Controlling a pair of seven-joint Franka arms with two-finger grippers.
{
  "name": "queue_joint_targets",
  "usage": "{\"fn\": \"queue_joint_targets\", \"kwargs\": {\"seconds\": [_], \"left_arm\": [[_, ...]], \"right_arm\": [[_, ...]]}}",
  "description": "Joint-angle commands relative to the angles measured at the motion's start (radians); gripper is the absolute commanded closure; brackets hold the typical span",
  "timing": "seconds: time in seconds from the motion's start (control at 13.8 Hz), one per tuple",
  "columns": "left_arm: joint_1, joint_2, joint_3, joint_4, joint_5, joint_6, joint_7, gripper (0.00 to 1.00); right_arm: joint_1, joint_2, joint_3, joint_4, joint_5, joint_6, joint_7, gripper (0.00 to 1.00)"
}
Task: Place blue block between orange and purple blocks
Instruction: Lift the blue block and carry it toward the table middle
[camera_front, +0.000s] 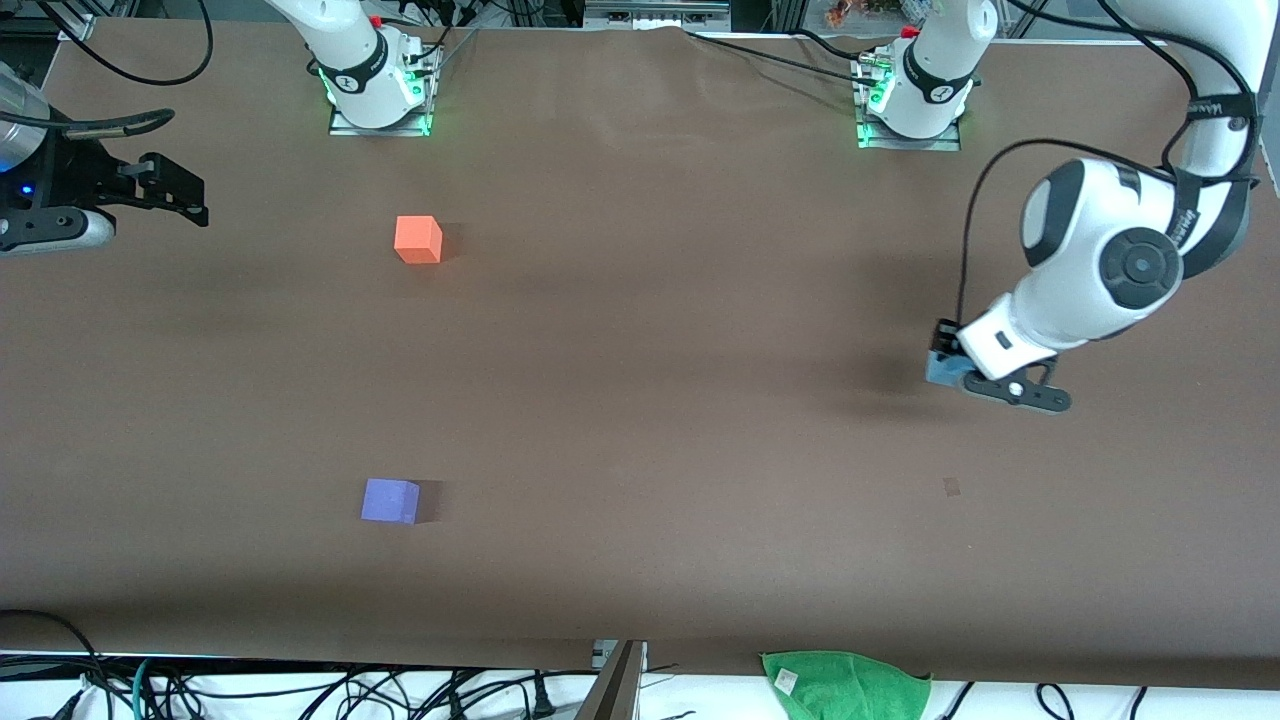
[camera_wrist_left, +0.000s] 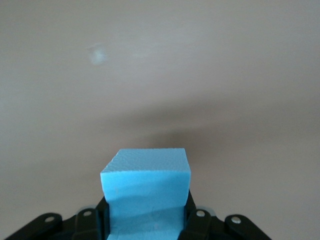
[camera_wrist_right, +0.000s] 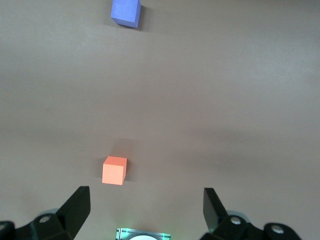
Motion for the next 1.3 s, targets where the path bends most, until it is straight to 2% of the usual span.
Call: {"fn": "queue_joint_targets", "kwargs": {"seconds": [0.0, 0.29, 0.36, 0.58, 0.8, 0.87, 0.94, 1.23], "left_arm": [[-0.082, 0.076, -0.107, 0.106, 0.0, -0.053, -0.173, 0.88], [-0.363, 0.336, -0.11, 0.351, 0.013, -0.044, -0.498, 0.9], [-0.415, 0.405, -0.107, 0.408, 0.013, -0.006, -0.554, 0.89], [-0.539, 0.524, -0.066, 0.427, 0.088, 0.24, -0.675, 0.87], [-0.699, 0.591, 0.056, 0.428, 0.121, 0.321, -0.776, 0.82], [-0.73, 0.593, 0.084, 0.428, 0.118, 0.335, -0.796, 0.71], [-0.733, 0.592, 0.089, 0.428, 0.116, 0.335, -0.806, 0.02], [-0.715, 0.54, 0.089, 0.419, 0.116, 0.308, -0.81, 0.0]], "right_arm": [[-0.01, 0.007, 0.005, 0.021, 0.018, -0.006, -0.01, 0.0], [-0.011, 0.007, 0.005, 0.021, 0.018, -0.005, -0.01, 0.0], [-0.011, 0.007, 0.005, 0.021, 0.018, -0.005, -0.01, 0.0], [-0.011, 0.007, 0.003, 0.021, 0.018, -0.006, -0.01, 0.0], [-0.011, 0.01, 0.003, 0.021, 0.018, -0.006, -0.011, 0.0], [-0.011, 0.01, 0.003, 0.021, 0.018, -0.008, -0.01, 0.0], [-0.011, 0.01, 0.003, 0.02, 0.018, -0.008, -0.011, 0.0], [-0.01, 0.012, 0.003, 0.02, 0.018, -0.009, -0.013, 0.0]]}}
